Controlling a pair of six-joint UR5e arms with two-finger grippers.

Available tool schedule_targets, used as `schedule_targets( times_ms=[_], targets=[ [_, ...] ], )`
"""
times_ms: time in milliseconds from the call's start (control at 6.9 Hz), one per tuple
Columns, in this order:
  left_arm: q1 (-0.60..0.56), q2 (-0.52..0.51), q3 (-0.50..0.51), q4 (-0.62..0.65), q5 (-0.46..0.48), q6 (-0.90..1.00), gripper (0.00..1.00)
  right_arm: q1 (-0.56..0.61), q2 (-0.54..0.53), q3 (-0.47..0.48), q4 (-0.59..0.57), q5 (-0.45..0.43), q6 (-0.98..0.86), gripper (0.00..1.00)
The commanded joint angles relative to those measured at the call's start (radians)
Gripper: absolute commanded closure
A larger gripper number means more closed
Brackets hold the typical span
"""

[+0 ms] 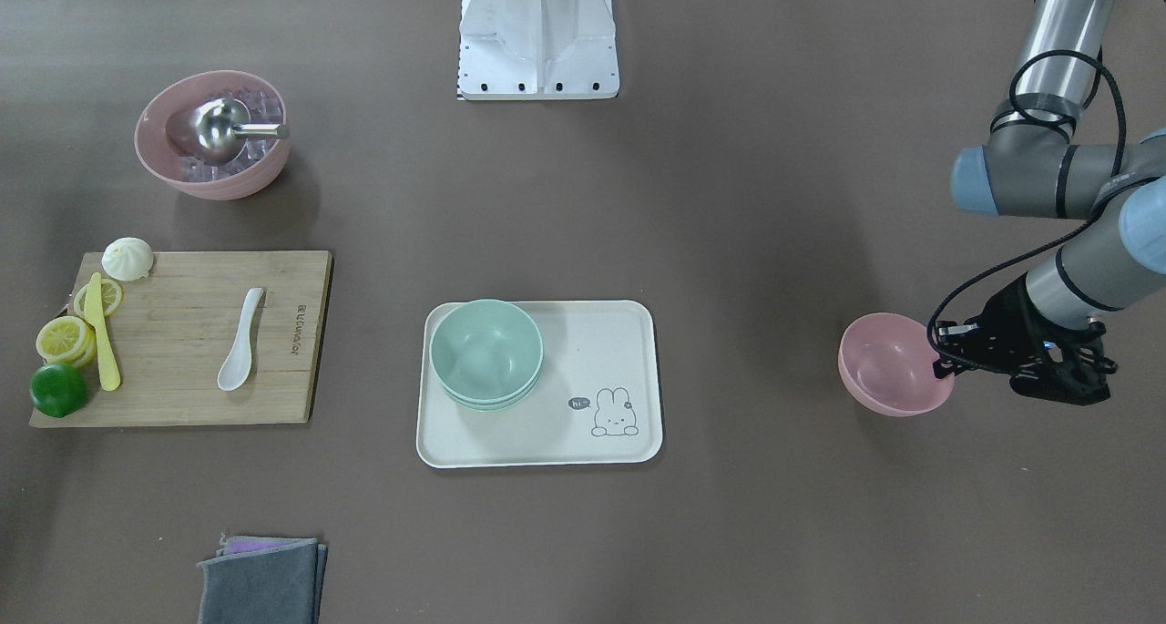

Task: Stack pink bowl on green and place spoon
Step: 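Lift the pink bowl with the left gripper and carry it over the green bowl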

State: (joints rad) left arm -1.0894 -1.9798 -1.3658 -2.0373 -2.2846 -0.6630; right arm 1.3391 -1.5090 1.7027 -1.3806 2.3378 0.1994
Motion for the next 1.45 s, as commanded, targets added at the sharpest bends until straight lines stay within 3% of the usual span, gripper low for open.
schedule_targets(
  times_ms=[0,145,290,579,724,1014,1303],
  targets=[
    [0.008,-0.107,-0.088,0.178,0.001,-0.137,1.0,0.0,0.001,0.0,0.0,0.0,0.0,0.01],
    [0.037,-0.166,-0.172,0.33,0.001,-0.18,1.0,0.0,0.001,0.0,0.0,0.0,0.0,0.01],
    [0.099,-0.218,-0.23,0.403,0.007,-0.286,1.0,0.0,0.003,0.002,0.0,0.0,0.0,0.01],
    [0.234,-0.353,-0.219,0.405,0.016,-0.522,1.0,0.0,0.006,0.0,0.0,0.0,0.0,0.01],
    [0.285,-0.41,-0.187,0.401,0.063,-0.593,1.0,0.0,0.007,-0.002,0.0,0.0,0.0,0.01],
    [0.338,-0.532,-0.026,0.367,0.141,-0.652,1.0,0.0,0.009,-0.003,0.0,0.0,0.0,0.01],
    [0.351,-0.536,0.051,0.266,0.145,-0.67,1.0,0.0,0.009,-0.002,0.0,-0.002,0.0,0.01]
  ],
)
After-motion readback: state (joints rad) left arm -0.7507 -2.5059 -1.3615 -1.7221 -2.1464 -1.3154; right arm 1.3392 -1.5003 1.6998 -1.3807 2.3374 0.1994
